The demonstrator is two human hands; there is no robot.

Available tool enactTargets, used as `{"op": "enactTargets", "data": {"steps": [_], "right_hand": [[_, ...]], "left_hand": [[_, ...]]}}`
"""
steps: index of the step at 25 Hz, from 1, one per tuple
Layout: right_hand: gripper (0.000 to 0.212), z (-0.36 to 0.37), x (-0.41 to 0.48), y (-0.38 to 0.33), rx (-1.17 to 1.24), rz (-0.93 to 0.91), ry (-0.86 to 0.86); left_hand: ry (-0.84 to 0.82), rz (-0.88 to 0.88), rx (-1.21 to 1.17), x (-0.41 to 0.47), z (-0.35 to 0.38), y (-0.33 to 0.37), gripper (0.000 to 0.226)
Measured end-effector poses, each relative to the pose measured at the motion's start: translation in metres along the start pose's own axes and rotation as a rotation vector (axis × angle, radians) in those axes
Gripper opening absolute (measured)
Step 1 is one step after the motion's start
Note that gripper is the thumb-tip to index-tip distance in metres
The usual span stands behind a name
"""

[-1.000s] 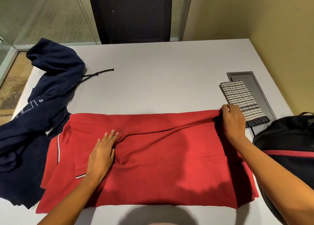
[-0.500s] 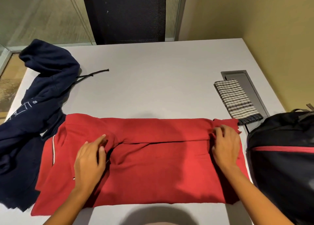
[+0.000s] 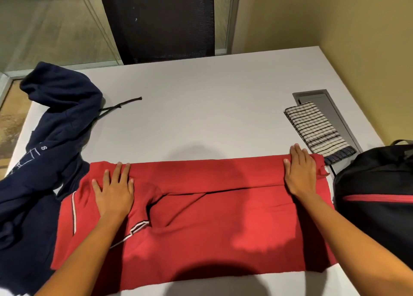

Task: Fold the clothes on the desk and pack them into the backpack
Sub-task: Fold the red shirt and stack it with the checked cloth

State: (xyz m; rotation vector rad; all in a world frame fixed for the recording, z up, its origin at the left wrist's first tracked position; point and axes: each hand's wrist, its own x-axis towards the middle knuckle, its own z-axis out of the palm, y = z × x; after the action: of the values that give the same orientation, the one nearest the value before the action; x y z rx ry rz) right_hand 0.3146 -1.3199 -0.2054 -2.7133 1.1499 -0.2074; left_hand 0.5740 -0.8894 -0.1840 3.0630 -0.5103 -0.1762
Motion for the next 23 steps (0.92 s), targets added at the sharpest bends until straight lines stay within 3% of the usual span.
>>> {"op": "enactTargets", "data": {"steps": [4, 8, 13, 15, 18, 20, 23], "right_hand": [[0.036, -0.011, 0.002, 0.005, -0.090, -0.385, 0.090], [0.034, -0.026, 0.016, 0.008, -0.143, -0.387, 0.062], [0.060, -0.045, 0.043, 0.026, -0.335, -0.520, -0.023], [0.065, -0.048, 0.052, 0.031, -0.405, -0.402, 0.014], [0.033, -0.047, 0.053, 0.026, -0.335, -0.075, 0.079], [0.020, -0.045, 0.051, 0.028, -0.220, -0.074, 0.059], [0.020, -0.042, 0.045, 0.039, -0.186, -0.132, -0.078]], "left_hand": [[0.187, 0.179, 0.003, 0.017, -0.001, 0.002, 0.050], [0.210, 0.307, 0.103, 0.036, -0.009, -0.002, 0.030], [0.258, 0.218, 0.093, 0.044, -0.020, -0.001, 0.008], [0.266, 0.190, 0.079, 0.044, -0.019, 0.001, 0.006], [0.254, 0.150, 0.004, 0.041, -0.014, 0.004, 0.019], [0.266, 0.186, -0.061, 0.036, -0.014, 0.008, 0.035], [0.232, 0.326, -0.124, 0.024, -0.011, 0.018, 0.039]]}}
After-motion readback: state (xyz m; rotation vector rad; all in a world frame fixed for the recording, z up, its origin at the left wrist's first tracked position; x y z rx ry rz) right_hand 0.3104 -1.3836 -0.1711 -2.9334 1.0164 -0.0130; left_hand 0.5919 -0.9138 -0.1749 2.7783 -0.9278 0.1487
